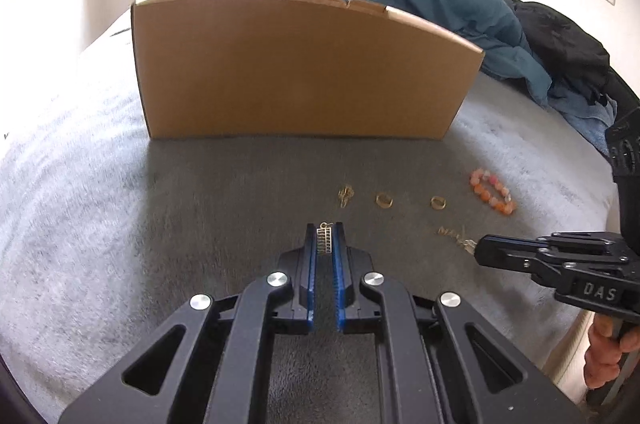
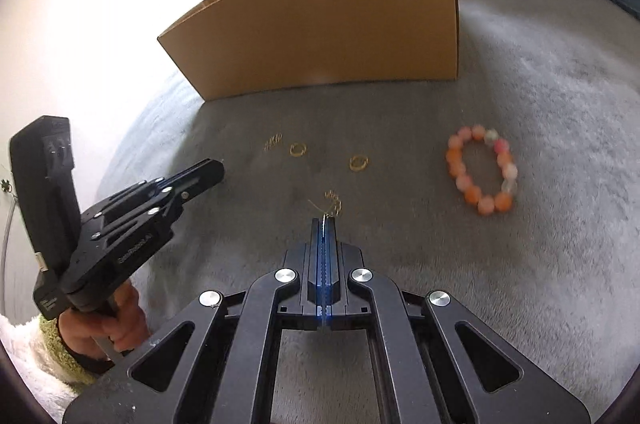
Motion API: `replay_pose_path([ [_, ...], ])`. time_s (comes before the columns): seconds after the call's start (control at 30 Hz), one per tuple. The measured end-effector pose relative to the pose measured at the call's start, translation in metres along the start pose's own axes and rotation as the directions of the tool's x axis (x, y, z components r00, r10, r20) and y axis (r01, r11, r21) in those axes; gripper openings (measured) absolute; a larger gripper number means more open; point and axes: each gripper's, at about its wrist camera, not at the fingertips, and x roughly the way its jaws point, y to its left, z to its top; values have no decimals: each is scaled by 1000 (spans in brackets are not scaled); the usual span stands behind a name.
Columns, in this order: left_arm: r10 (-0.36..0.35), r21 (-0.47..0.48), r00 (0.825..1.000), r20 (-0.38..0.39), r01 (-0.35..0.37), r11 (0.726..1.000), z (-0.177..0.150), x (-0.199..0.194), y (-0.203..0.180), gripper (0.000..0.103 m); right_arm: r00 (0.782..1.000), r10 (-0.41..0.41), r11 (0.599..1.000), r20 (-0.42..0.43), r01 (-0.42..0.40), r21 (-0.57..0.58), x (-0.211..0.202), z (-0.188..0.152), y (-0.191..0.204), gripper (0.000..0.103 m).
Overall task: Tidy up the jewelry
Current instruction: 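Carry both held charms into the cardboard box and open both grippers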
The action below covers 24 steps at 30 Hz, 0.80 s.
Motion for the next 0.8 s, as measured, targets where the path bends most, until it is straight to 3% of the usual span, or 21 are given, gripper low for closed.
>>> replay_pose_path([
  [0.2, -16, -14, 999, 28, 17, 1000, -1, -13, 2, 7, 999, 30, 999, 43, -31, 25, -18, -3, -6, 0],
  [0.43, -34, -24, 989, 144, 38, 999, 25, -55, 7, 7, 985, 51, 999, 164, -50, -6, -72, 16, -1, 0],
  [0.63, -61, 10, 961, 270, 60, 998, 74, -92, 5, 7, 963, 57, 994, 263, -31, -101, -102, 56, 23, 0],
  [0.8, -98, 25, 942, 320, 95, 995, 126, -99, 9, 7, 937, 92, 984, 336, -34, -176, -116, 109, 41, 0],
])
